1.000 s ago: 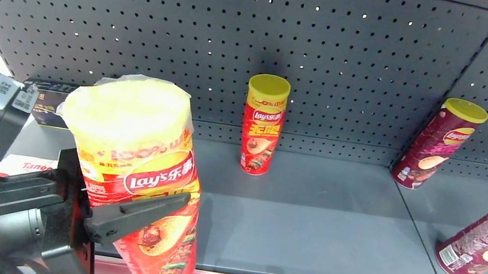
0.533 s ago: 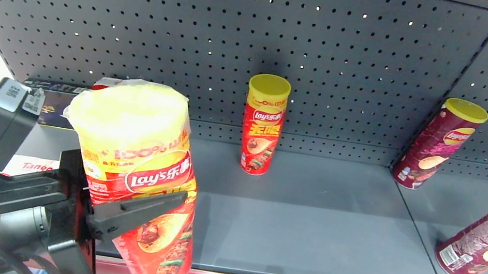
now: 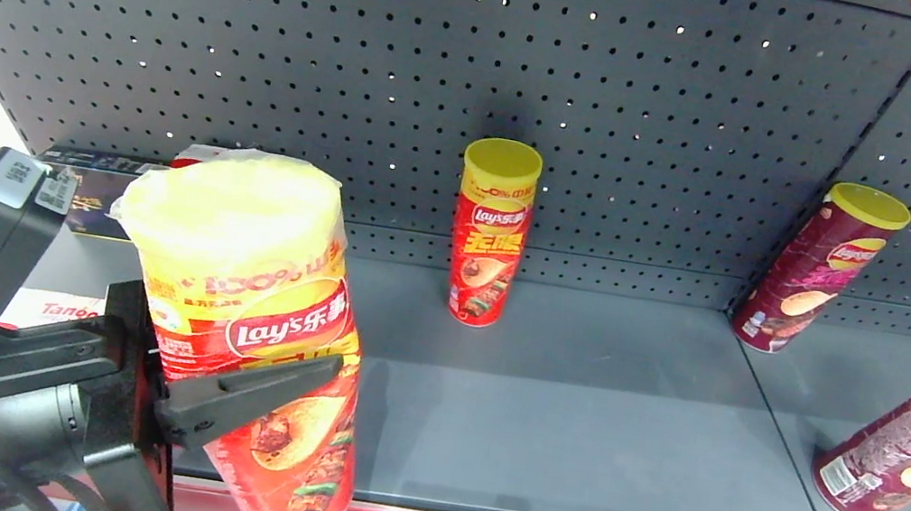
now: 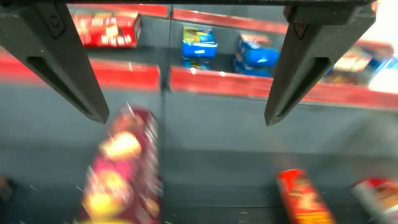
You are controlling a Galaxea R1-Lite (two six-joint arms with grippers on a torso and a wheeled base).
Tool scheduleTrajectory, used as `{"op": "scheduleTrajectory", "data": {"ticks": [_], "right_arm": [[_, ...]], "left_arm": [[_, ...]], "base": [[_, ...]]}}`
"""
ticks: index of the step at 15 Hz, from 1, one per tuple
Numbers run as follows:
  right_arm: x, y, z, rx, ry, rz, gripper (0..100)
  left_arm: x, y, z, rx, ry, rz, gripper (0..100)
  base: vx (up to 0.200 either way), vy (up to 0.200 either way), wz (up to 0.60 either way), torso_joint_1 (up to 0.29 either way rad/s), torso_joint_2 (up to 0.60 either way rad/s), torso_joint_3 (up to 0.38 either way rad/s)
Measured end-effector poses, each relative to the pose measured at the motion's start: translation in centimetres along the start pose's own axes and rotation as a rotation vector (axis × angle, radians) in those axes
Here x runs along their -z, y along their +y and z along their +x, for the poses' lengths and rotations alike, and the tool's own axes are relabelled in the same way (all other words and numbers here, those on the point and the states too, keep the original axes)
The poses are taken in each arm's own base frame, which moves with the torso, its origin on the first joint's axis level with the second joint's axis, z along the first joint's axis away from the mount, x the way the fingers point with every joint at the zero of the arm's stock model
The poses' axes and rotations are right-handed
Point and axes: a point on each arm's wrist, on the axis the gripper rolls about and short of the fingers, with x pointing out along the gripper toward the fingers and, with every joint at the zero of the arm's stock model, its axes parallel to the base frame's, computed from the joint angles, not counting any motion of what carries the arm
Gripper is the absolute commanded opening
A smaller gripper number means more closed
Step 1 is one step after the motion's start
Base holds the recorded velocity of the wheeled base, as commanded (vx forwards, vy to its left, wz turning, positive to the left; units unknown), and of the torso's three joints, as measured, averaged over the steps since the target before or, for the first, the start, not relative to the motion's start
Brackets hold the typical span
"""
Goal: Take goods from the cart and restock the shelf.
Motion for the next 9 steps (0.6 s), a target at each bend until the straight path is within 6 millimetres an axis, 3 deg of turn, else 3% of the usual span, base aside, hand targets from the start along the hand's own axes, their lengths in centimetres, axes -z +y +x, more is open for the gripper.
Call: {"op": "scheduleTrajectory", "data": {"ticks": [3,6,9], "right_arm": [[-3.3,-0.1,3.4,-0.194,0.085,-0.053,100],[-4.5,1.2,7.4,-0.426,0.19,-0.025,100],[-5.8,3.0,11.4,-0.518,0.203,0.0,100]], "left_arm": [[0.0,0.0,0.0,-0.001,0.0,0.0,0],[0.0,0.0,0.0,-0.001,0.0,-0.001,0],[0.0,0.0,0.0,0.011,-0.001,-0.001,0]], "base": [[0.0,0.0,0.0,0.0,0.0,0.0],[0.0,0.0,0.0,0.0,0.0,0.0],[0.0,0.0,0.0,0.0,0.0,0.0]]}}
